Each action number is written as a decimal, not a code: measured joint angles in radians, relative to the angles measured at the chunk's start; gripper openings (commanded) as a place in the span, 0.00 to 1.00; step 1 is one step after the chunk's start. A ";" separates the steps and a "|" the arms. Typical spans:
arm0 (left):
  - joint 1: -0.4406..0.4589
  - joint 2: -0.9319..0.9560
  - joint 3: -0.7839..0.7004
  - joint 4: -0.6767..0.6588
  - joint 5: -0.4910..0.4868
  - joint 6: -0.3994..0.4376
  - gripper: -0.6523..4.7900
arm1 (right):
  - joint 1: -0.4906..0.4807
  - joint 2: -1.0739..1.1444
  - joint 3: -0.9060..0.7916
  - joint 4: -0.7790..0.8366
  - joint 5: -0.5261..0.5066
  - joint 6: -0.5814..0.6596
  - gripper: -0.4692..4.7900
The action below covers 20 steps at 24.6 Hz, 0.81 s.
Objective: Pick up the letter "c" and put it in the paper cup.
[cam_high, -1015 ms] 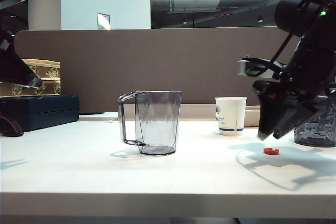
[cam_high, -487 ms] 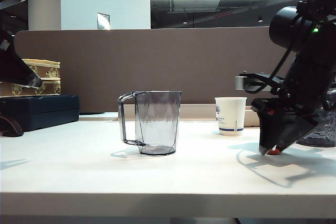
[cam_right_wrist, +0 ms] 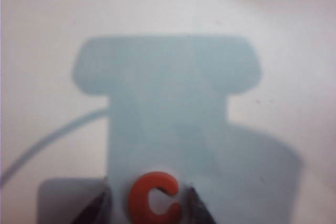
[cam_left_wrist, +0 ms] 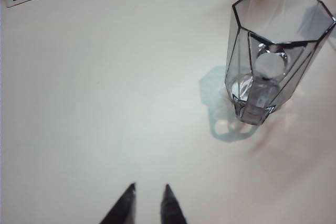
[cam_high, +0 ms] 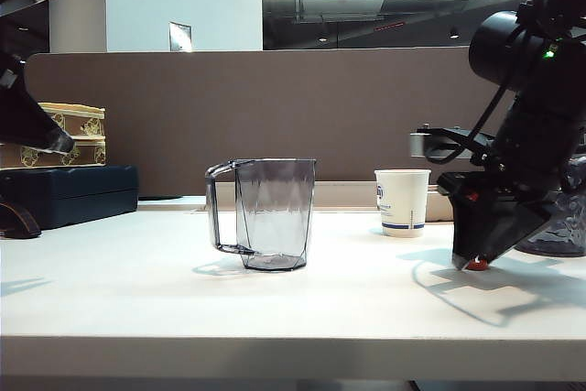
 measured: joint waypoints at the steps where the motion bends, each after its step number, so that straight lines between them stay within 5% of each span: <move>1: 0.000 0.000 0.000 0.000 0.000 0.000 0.23 | 0.000 0.000 0.000 0.000 0.000 0.000 0.38; 20: 0.000 0.000 0.000 0.000 0.000 0.000 0.23 | 0.000 0.000 0.000 0.000 0.000 -0.001 0.30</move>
